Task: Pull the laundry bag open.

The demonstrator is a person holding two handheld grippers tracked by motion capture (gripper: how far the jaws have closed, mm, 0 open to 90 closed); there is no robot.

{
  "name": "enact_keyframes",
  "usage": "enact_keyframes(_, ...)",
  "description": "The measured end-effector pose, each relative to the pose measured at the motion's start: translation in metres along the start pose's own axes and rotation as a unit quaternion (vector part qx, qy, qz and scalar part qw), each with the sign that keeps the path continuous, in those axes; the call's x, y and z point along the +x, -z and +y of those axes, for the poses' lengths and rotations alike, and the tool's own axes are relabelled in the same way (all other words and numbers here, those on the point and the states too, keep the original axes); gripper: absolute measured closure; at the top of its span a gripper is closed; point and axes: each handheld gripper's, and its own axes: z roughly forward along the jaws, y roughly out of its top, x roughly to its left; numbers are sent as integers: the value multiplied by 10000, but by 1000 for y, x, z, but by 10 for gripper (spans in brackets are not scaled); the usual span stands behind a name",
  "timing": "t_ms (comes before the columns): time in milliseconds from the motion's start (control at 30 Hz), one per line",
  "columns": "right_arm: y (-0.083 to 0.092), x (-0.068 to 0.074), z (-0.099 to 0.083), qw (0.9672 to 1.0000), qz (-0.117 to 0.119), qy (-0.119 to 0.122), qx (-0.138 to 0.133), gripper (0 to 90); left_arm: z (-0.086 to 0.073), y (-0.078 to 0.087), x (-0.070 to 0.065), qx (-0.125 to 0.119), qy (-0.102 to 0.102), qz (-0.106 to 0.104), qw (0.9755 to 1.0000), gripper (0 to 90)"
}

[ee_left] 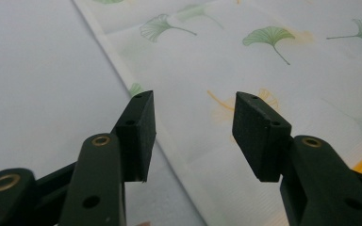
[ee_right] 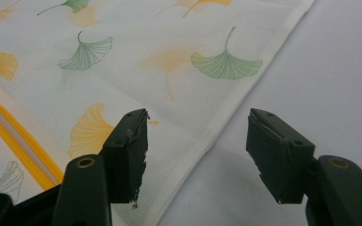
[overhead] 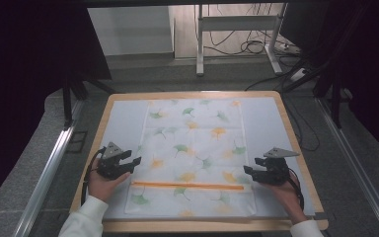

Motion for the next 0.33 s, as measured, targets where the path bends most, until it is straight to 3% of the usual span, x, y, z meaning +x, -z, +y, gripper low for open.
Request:
enact_keyframes(133, 5, 1, -2, 9999, -28, -2, -104, 388, -4, 2, -2, 65, -23, 53, 10000, 457)
enact_keyframes(333, 11, -1, -5, 9997, 1, -46, -239, 382, -1, 1, -1, 49, 69, -32, 10000, 430)
